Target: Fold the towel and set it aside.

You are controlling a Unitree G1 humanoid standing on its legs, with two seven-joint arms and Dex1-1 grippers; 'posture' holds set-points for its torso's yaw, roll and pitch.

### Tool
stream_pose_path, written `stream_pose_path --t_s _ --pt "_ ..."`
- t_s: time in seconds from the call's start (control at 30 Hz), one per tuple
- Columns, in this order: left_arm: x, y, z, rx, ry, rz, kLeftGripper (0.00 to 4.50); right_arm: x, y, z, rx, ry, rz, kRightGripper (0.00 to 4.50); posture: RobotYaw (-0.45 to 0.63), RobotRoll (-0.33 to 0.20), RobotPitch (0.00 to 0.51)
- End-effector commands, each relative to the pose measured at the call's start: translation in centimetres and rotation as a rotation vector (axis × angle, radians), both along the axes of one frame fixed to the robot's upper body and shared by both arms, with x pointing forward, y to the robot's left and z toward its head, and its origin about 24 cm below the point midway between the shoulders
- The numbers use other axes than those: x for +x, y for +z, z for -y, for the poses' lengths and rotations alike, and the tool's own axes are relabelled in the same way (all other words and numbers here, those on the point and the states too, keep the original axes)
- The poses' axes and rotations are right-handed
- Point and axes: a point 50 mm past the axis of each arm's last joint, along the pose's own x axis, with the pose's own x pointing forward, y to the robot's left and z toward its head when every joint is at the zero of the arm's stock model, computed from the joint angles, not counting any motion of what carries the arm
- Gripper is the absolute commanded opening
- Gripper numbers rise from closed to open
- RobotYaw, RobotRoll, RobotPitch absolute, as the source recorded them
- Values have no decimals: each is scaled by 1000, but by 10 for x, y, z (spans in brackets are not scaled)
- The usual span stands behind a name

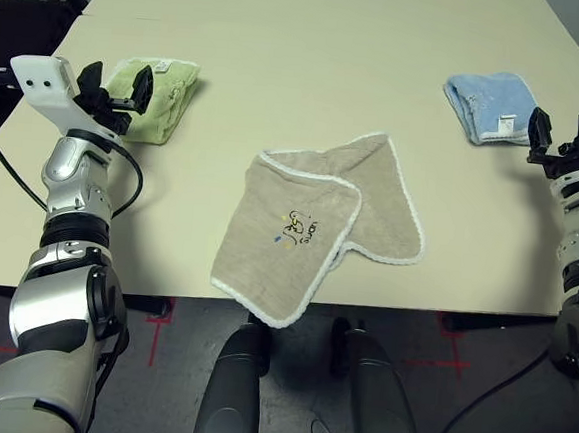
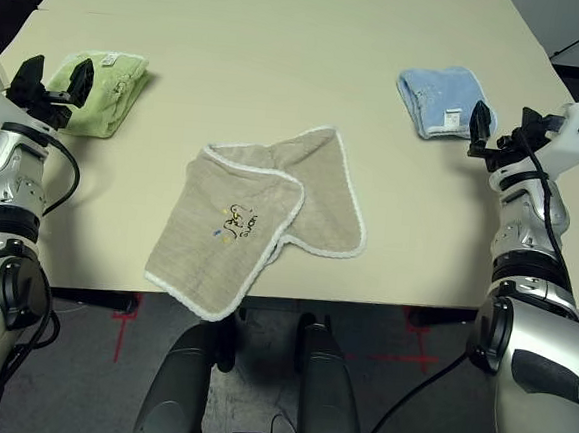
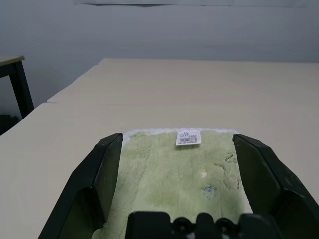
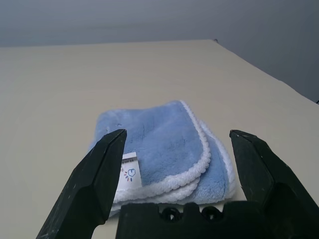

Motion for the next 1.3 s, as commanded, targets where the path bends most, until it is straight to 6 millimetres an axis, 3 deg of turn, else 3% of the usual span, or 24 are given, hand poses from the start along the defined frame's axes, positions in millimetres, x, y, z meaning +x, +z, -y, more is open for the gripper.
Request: stream_pose_path --t_s 0.03,0.63,0.93,1.03,1.3 --pt "-2 -10 -3 -6 8 -27 4477 -2 -1 5 4 -24 -2 4500 -35 0 219" --pt "2 -5 2 48 -93 -78 4477 -5 -3 8 -6 -22 -16 4500 -36 0 205" --pt "1 4 23 194 -481 -158 4477 -6 -1 11 -24 -12 -25 4500 -29 0 207" --pt "-2 4 33 337 -644 -221 4477 -5 1 11 -46 11 -34 4500 -27 0 215" --pt "-10 15 50 468 -939 -272 4477 0 13 4 -83 175 -74 4500 -18 0 220"
